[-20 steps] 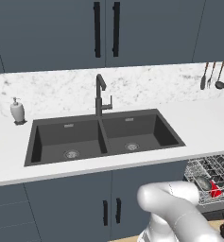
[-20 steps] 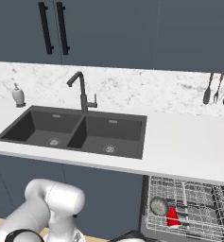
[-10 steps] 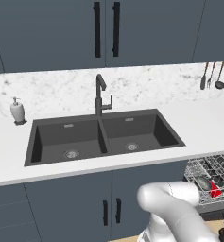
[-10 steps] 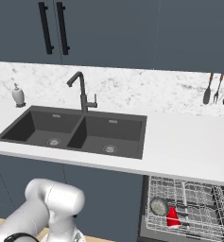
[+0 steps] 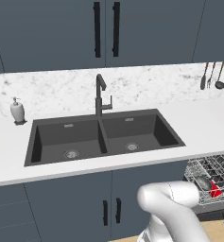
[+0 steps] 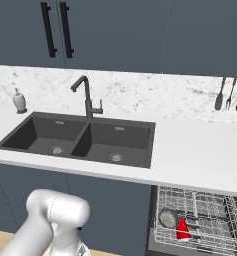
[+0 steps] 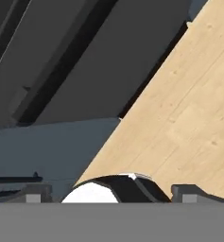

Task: Pick up the cup and bowl from the counter, place them in the dishwasher, and close the dishwasher door.

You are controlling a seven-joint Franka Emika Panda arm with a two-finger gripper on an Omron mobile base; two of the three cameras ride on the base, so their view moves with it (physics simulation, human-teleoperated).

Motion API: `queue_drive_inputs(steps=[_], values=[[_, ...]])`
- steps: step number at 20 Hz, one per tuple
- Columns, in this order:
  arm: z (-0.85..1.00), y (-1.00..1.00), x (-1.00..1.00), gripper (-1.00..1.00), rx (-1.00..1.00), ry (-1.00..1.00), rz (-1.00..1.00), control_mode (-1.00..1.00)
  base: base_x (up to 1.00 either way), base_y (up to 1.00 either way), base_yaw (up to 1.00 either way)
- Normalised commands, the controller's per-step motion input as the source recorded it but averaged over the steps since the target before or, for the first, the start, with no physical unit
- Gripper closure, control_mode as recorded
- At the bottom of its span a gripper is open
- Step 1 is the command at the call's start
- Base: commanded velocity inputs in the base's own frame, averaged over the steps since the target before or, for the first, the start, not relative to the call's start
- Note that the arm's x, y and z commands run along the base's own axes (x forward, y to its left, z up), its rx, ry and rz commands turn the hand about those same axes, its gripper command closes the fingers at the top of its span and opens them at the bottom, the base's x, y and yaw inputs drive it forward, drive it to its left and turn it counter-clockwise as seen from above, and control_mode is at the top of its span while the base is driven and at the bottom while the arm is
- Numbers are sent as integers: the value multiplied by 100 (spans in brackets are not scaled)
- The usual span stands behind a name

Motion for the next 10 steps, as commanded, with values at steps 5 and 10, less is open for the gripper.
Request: queue_drive_inputs(steps=[5,10], values=[[-31,18,63,-100,24,-19,-10,-100,0,0,0],[-16,0,91,-100,15,0,-7,-100,0,0,0]])
